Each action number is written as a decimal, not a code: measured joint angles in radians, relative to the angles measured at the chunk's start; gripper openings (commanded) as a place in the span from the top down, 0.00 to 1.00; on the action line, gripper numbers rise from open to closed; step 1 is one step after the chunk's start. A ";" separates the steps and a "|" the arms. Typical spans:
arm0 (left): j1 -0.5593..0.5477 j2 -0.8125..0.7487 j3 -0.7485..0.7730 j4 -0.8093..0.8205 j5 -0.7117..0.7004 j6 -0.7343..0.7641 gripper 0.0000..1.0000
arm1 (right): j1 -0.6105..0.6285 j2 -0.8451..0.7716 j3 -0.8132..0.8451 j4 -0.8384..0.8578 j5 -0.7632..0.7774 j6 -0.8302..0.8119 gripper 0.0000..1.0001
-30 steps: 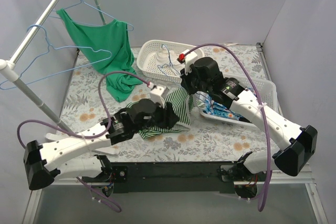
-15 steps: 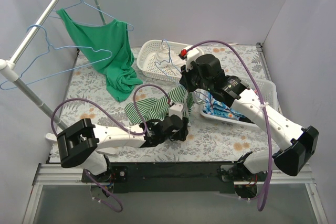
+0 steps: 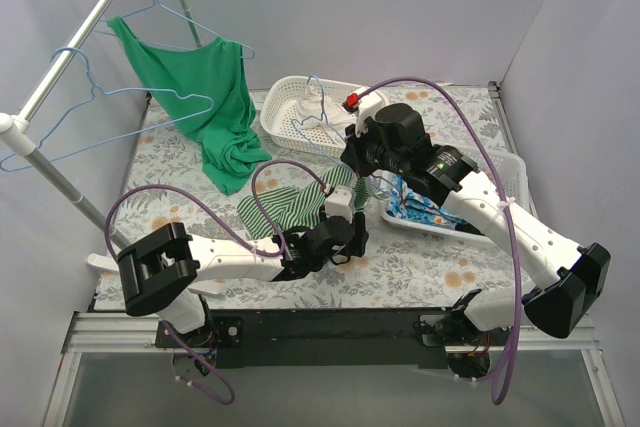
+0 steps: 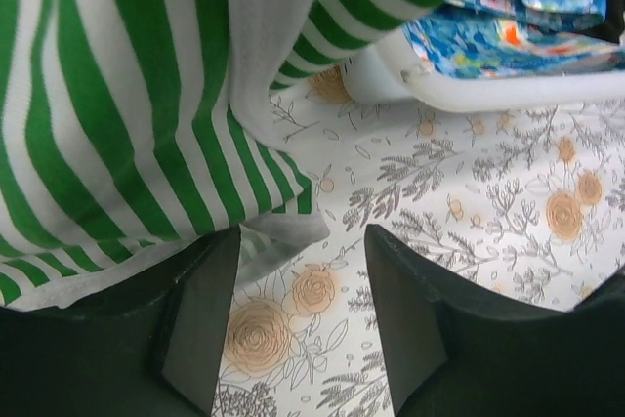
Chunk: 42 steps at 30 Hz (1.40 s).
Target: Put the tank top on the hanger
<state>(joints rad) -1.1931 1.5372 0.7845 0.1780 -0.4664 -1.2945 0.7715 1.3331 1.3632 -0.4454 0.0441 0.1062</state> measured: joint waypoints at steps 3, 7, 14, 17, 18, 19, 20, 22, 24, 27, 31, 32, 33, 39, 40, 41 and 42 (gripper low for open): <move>0.000 0.027 0.008 0.023 -0.046 -0.011 0.51 | -0.001 0.000 0.000 0.000 -0.006 0.003 0.99; 0.000 0.061 0.007 0.059 -0.113 -0.025 0.61 | -0.002 0.000 0.000 0.000 -0.019 0.012 0.99; 0.000 0.056 -0.016 0.163 -0.177 -0.030 0.93 | -0.004 -0.003 0.000 -0.001 -0.023 0.022 0.99; 0.000 0.009 -0.069 0.174 -0.176 -0.031 1.00 | -0.004 -0.015 -0.005 -0.004 -0.013 0.020 0.99; 0.000 -0.036 -0.099 0.166 -0.175 -0.032 1.00 | -0.004 -0.022 -0.006 -0.009 -0.006 0.018 0.99; 0.000 -0.080 -0.121 0.160 -0.173 -0.031 1.00 | -0.004 -0.029 -0.008 -0.011 0.000 0.017 0.99; 0.000 -0.129 -0.142 0.154 -0.172 -0.034 1.00 | -0.004 -0.039 -0.012 -0.012 0.008 0.015 0.99; 0.009 -0.250 -0.177 0.122 -0.162 -0.048 1.00 | -0.004 -0.055 -0.014 -0.024 0.021 0.010 0.99; 0.033 -0.374 -0.194 0.089 -0.140 -0.068 1.00 | -0.005 -0.074 -0.016 -0.031 0.032 0.002 0.99; 0.171 -0.537 -0.210 0.035 -0.049 -0.113 1.00 | -0.006 -0.099 -0.016 -0.032 0.030 -0.005 0.99; 0.410 -0.608 -0.212 -0.026 0.097 -0.153 1.00 | -0.006 -0.135 -0.016 -0.031 0.008 -0.005 0.99; 0.454 -0.597 -0.207 -0.044 0.137 -0.162 1.00 | -0.006 -0.144 -0.016 -0.031 0.003 -0.004 0.99; 0.489 -0.583 -0.202 -0.056 0.169 -0.167 1.00 | -0.006 -0.153 -0.016 -0.031 0.000 -0.004 0.99; 0.736 -0.473 -0.184 -0.081 0.478 -0.242 1.00 | -0.006 -0.225 -0.069 0.005 -0.032 -0.005 0.99; 0.766 -0.457 -0.172 -0.080 0.526 -0.253 1.00 | -0.006 -0.238 -0.083 0.011 -0.048 -0.005 0.99; 0.789 -0.439 -0.154 -0.079 0.572 -0.261 1.00 | -0.006 -0.249 -0.095 0.016 -0.061 -0.006 0.99; 0.805 -0.423 -0.137 -0.077 0.603 -0.266 1.00 | -0.006 -0.257 -0.104 0.021 -0.075 -0.008 0.99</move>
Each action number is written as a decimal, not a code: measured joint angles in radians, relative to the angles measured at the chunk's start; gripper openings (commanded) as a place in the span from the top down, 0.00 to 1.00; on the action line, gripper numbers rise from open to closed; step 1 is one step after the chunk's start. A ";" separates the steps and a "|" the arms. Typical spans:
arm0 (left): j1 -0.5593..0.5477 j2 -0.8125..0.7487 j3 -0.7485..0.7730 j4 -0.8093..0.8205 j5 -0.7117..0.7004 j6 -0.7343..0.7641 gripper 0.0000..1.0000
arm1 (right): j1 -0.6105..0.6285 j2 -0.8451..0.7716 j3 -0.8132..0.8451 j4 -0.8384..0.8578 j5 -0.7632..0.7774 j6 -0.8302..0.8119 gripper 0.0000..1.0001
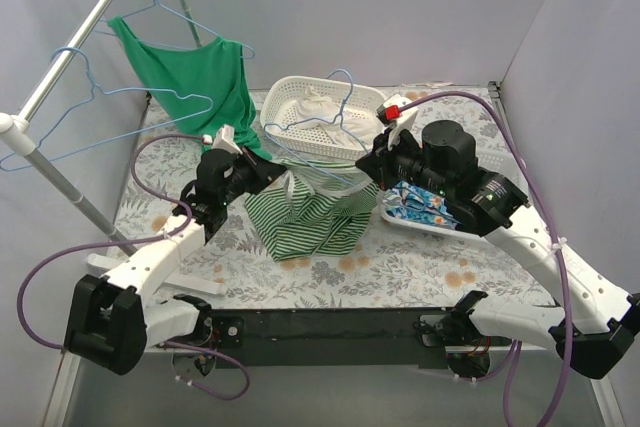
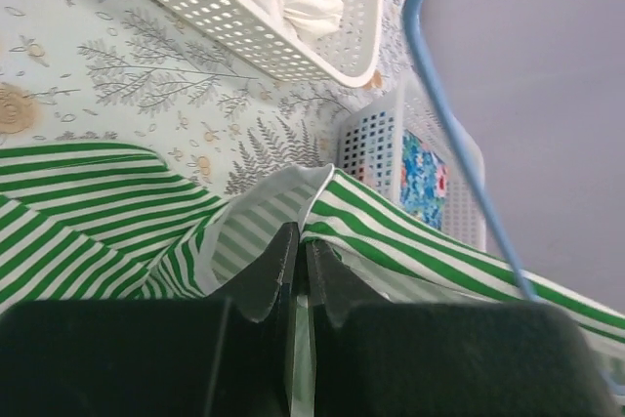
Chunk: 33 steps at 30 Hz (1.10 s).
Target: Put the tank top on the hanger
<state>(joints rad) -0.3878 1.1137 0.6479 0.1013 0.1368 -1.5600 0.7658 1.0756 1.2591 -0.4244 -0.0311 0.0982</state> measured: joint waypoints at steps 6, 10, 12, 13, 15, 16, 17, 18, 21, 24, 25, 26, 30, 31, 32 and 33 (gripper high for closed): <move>0.081 0.124 0.098 0.044 0.207 -0.022 1.00 | -0.001 -0.011 -0.013 0.009 -0.055 -0.024 0.99; 0.119 0.169 0.096 0.067 0.325 -0.045 1.00 | -0.001 -0.016 -0.019 0.003 -0.053 -0.046 0.99; 0.147 0.177 0.080 0.093 0.376 -0.061 1.00 | -0.001 -0.023 -0.025 -0.012 -0.050 -0.053 0.99; 0.159 0.177 0.075 0.097 0.396 -0.066 1.00 | -0.001 -0.025 -0.025 -0.023 -0.050 -0.057 0.99; 0.186 0.179 0.068 0.114 0.436 -0.079 1.00 | -0.001 -0.026 -0.026 -0.039 -0.051 -0.065 0.99; 0.195 0.180 0.068 0.121 0.450 -0.081 1.00 | -0.001 -0.026 -0.026 -0.047 -0.051 -0.073 0.99; 0.204 0.183 0.068 0.131 0.467 -0.087 1.00 | -0.001 -0.026 -0.026 -0.053 -0.051 -0.080 0.99; 0.210 0.188 0.068 0.142 0.480 -0.090 1.00 | -0.001 -0.026 -0.026 -0.060 -0.053 -0.086 0.99; 0.218 0.201 0.068 0.157 0.506 -0.099 1.00 | -0.001 -0.025 -0.025 -0.084 -0.050 -0.104 0.99; 0.228 0.219 0.068 0.164 0.528 -0.105 1.00 | 0.000 -0.024 -0.022 -0.099 -0.038 -0.111 0.99; 0.232 0.227 0.068 0.168 0.537 -0.107 1.00 | 0.000 -0.023 -0.019 -0.104 -0.032 -0.113 0.99; 0.238 0.236 0.068 0.172 0.549 -0.111 1.00 | 0.000 -0.021 -0.017 -0.105 -0.027 -0.114 0.99; 0.247 0.253 0.068 0.192 0.587 -0.114 0.88 | 0.000 -0.005 0.004 -0.126 -0.017 -0.112 0.99; 0.249 0.253 0.065 0.193 0.593 -0.112 0.85 | 0.000 0.003 0.010 -0.129 -0.016 -0.109 0.99; 0.252 0.251 0.058 0.198 0.594 -0.108 0.83 | 0.000 0.011 0.013 -0.129 -0.013 -0.103 0.99; 0.257 0.244 0.042 0.200 0.589 -0.105 0.79 | 0.000 0.019 0.014 -0.132 -0.010 -0.095 0.99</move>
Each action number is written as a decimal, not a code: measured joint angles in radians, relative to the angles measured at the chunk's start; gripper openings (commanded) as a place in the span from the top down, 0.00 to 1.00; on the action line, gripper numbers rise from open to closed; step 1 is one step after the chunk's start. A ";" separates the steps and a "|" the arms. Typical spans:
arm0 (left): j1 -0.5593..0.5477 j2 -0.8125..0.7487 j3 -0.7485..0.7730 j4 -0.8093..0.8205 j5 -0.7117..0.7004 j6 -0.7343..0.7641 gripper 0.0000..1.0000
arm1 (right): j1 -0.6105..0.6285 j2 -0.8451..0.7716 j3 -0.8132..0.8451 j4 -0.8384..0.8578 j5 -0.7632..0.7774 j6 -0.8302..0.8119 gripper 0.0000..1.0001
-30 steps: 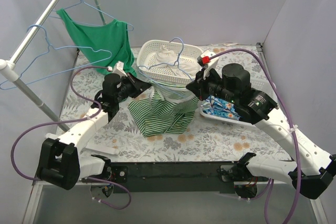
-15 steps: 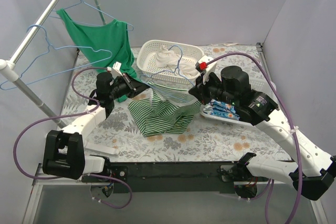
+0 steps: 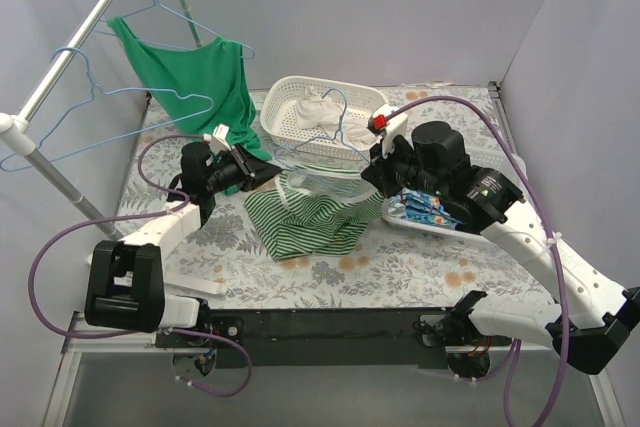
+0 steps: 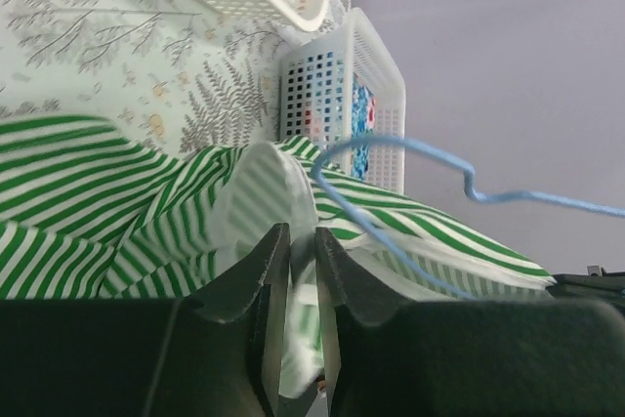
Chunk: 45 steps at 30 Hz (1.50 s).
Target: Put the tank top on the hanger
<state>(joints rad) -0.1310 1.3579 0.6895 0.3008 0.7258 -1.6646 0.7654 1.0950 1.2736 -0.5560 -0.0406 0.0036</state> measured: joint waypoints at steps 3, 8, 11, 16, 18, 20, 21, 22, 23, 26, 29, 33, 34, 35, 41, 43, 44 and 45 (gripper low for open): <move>0.012 -0.036 -0.064 -0.011 -0.020 0.019 0.70 | 0.000 0.015 -0.003 -0.019 0.013 0.029 0.99; 0.015 -0.151 -0.158 -0.082 -0.068 0.054 0.54 | 0.000 0.016 -0.076 0.010 0.040 0.092 0.99; -0.006 -0.229 -0.171 -0.131 -0.111 0.080 0.53 | 0.000 0.019 -0.106 0.018 0.047 0.116 0.99; -0.142 -0.259 -0.148 -0.208 -0.260 0.133 0.56 | 0.001 0.019 -0.109 0.048 0.049 0.134 0.99; -0.220 -0.230 -0.106 -0.248 -0.351 0.161 0.55 | 0.002 0.019 -0.109 0.055 0.051 0.143 0.99; -0.291 -0.183 -0.046 -0.289 -0.435 0.189 0.54 | 0.003 0.019 -0.109 0.059 0.058 0.151 0.99; -0.320 -0.157 -0.016 -0.300 -0.481 0.205 0.54 | 0.003 0.019 -0.110 0.059 0.061 0.154 0.99; -0.348 -0.128 0.017 -0.309 -0.526 0.224 0.53 | 0.003 0.019 -0.111 0.059 0.065 0.158 0.99; -0.371 -0.105 0.043 -0.320 -0.570 0.241 0.53 | 0.004 0.019 -0.112 0.059 0.068 0.160 0.99; -0.418 -0.053 0.095 -0.346 -0.674 0.282 0.55 | 0.009 0.018 -0.114 0.059 0.072 0.171 0.99; -0.467 -0.008 0.125 -0.369 -0.763 0.320 0.60 | 0.010 0.017 -0.125 0.061 0.083 0.178 0.99; -0.555 0.011 0.115 -0.415 -0.859 0.343 0.81 | 0.014 0.014 -0.129 0.058 0.099 0.182 0.99; -0.578 0.010 0.105 -0.421 -0.872 0.343 0.84 | 0.014 0.012 -0.131 0.058 0.102 0.182 0.99; -0.595 0.006 0.092 -0.425 -0.880 0.338 0.86 | 0.014 0.008 -0.135 0.058 0.106 0.184 0.99; -0.647 -0.073 -0.036 -0.467 -0.919 0.278 0.89 | 0.016 -0.010 -0.169 0.059 0.108 0.186 0.99; -0.654 -0.088 -0.075 -0.477 -0.927 0.249 0.89 | 0.019 -0.017 -0.186 0.059 0.104 0.188 0.99; -0.659 -0.089 -0.084 -0.480 -0.928 0.241 0.89 | 0.021 -0.019 -0.193 0.058 0.103 0.189 0.99; -0.662 -0.089 -0.092 -0.480 -0.928 0.234 0.83 | 0.023 -0.021 -0.201 0.059 0.100 0.192 0.99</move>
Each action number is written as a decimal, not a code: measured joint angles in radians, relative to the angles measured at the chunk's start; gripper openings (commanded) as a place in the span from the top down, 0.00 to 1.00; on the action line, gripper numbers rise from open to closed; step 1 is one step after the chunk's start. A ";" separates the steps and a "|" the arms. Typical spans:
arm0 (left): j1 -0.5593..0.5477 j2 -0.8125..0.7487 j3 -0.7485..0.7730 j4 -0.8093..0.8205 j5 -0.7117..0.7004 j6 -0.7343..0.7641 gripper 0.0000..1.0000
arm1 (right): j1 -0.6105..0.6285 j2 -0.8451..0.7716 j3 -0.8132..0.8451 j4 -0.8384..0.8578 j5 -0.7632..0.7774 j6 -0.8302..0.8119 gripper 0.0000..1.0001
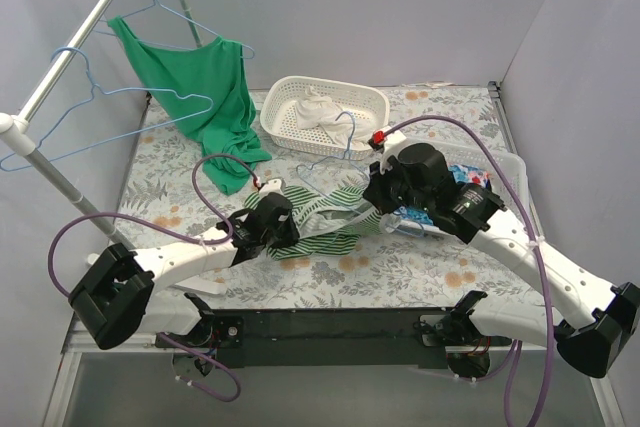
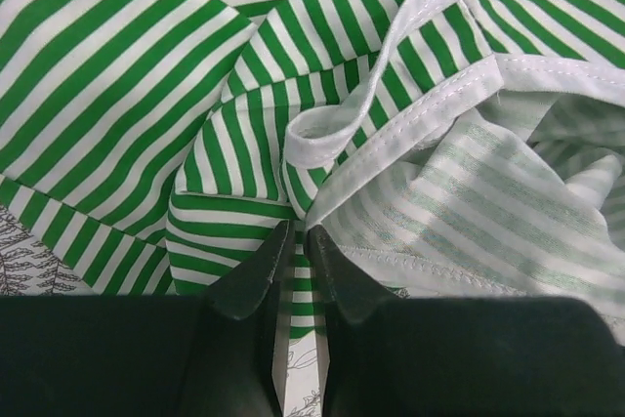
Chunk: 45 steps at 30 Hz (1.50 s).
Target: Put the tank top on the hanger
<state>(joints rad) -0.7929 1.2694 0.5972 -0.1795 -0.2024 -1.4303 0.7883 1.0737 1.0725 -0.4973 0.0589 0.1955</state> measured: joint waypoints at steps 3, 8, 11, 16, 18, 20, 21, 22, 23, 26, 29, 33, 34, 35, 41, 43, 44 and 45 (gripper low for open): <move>-0.003 -0.003 -0.006 0.000 -0.002 -0.011 0.77 | 0.007 -0.004 -0.019 0.000 -0.010 0.005 0.99; -0.003 -0.028 0.039 -0.020 -0.032 0.002 0.66 | 0.023 -0.007 -0.041 0.007 -0.013 0.012 0.99; -0.003 -0.040 0.091 -0.024 -0.061 0.021 0.68 | 0.030 -0.011 -0.055 0.013 -0.007 0.014 0.99; -0.003 -0.001 0.164 -0.025 -0.090 0.085 0.69 | 0.032 -0.021 -0.072 0.023 0.014 0.020 0.99; -0.003 0.037 0.184 -0.030 -0.092 0.116 0.70 | 0.032 -0.021 -0.072 0.026 0.024 0.023 0.99; -0.003 0.069 0.195 -0.035 -0.098 0.145 0.69 | 0.032 -0.021 -0.072 0.028 0.033 0.024 0.99; -0.003 0.082 0.198 -0.042 -0.102 0.158 0.69 | 0.032 -0.021 -0.072 0.029 0.037 0.024 0.99; -0.003 0.093 0.204 -0.051 -0.105 0.173 0.69 | 0.032 -0.021 -0.072 0.029 0.040 0.024 0.99; -0.003 0.102 0.209 -0.058 -0.109 0.187 0.70 | 0.032 -0.021 -0.072 0.029 0.043 0.026 0.99; -0.003 0.115 0.226 -0.079 -0.123 0.220 0.69 | 0.032 -0.021 -0.072 0.029 0.044 0.027 0.99; -0.003 0.117 0.235 -0.084 -0.126 0.241 0.68 | 0.032 -0.021 -0.072 0.029 0.046 0.027 0.99; -0.003 0.117 0.236 -0.084 -0.103 0.254 0.69 | 0.032 -0.021 -0.072 0.029 0.048 0.027 0.99; -0.003 0.118 0.236 -0.084 -0.097 0.257 0.69 | 0.032 -0.021 -0.072 0.029 0.048 0.027 0.99; -0.003 0.121 0.236 -0.083 -0.094 0.259 0.69 | 0.032 -0.021 -0.072 0.029 0.048 0.027 0.99; -0.003 0.191 0.240 -0.086 -0.103 0.264 0.72 | 0.032 -0.030 -0.072 0.029 0.051 0.027 0.99; -0.003 0.209 0.243 -0.088 -0.110 0.264 0.82 | 0.032 -0.034 -0.072 0.029 0.051 0.027 0.99; -0.003 0.217 0.246 -0.087 -0.112 0.264 0.87 | 0.032 -0.035 -0.072 0.029 0.051 0.027 0.99; -0.003 0.222 0.248 -0.085 -0.114 0.261 0.93 | 0.032 -0.036 -0.072 0.029 0.051 0.027 0.99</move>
<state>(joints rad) -0.7963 1.4914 0.8452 -0.2646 -0.3168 -1.1698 0.8204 1.0378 1.0000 -0.4683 0.1101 0.2222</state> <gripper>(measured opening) 0.201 0.068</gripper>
